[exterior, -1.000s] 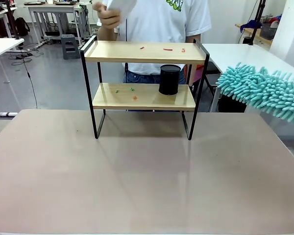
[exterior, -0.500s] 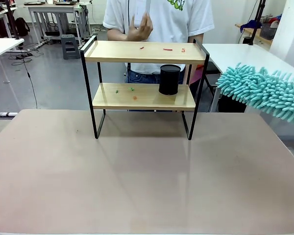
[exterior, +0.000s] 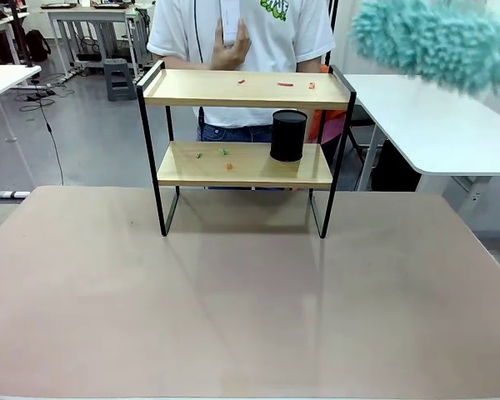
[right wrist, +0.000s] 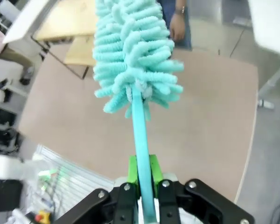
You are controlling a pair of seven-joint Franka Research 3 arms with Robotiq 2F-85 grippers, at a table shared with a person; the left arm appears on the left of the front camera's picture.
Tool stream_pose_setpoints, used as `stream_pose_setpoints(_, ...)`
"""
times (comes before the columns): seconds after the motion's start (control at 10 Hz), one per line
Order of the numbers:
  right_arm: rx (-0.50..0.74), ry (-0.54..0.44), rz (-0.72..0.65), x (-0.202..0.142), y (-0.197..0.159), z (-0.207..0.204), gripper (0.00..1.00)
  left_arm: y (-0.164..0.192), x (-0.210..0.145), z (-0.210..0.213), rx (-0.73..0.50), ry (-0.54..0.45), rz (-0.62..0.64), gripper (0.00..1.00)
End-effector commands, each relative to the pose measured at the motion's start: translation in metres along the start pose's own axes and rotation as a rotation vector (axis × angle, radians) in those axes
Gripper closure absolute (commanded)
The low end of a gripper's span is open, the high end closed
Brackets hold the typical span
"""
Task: Clean the shelf.
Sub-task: Clean the specific tier of the Shelf with the Duster once objects are removed.
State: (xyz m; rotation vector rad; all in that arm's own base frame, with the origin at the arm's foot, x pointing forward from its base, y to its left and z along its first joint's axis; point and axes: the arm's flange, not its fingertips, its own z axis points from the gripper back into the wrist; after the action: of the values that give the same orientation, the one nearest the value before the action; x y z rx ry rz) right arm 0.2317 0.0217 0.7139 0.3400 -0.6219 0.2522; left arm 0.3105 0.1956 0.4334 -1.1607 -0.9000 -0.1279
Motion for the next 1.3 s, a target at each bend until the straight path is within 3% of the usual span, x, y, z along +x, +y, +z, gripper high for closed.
stream_pose_setpoints(0.0,-0.106,-0.049,-0.027,0.038,0.013,-0.035,0.87,-0.001,0.002,-0.002,-0.014,-0.021,-0.021,0.00)
stream_pose_setpoints(0.1,0.000,0.000,0.000,0.000,0.000,0.000,0.87,-0.001,0.002,-0.002,-0.014,-0.021,-0.021,0.00)
stream_pose_setpoints(0.2,0.000,0.000,0.000,0.000,0.000,0.000,0.87,-0.001,0.002,-0.002,-0.014,-0.021,-0.021,0.00)
stream_pose_setpoints(0.3,-0.041,-0.036,0.022,0.025,0.027,-0.019,0.87,-0.001,0.002,-0.002,-0.014,-0.021,-0.021,0.00)
stream_pose_setpoints(0.4,-0.151,-0.058,-0.038,0.019,0.027,-0.022,0.87,-0.001,0.002,-0.002,-0.014,-0.021,-0.021,0.00)
stream_pose_setpoints(0.7,-0.274,-0.080,-0.136,0.065,0.046,-0.076,0.87,-0.001,0.002,-0.002,-0.014,-0.021,-0.021,0.00)
stream_pose_setpoints(1.2,-0.343,-0.012,-0.187,0.107,0.075,-0.152,0.87,-0.001,0.002,-0.002,-0.014,-0.021,-0.021,0.00)
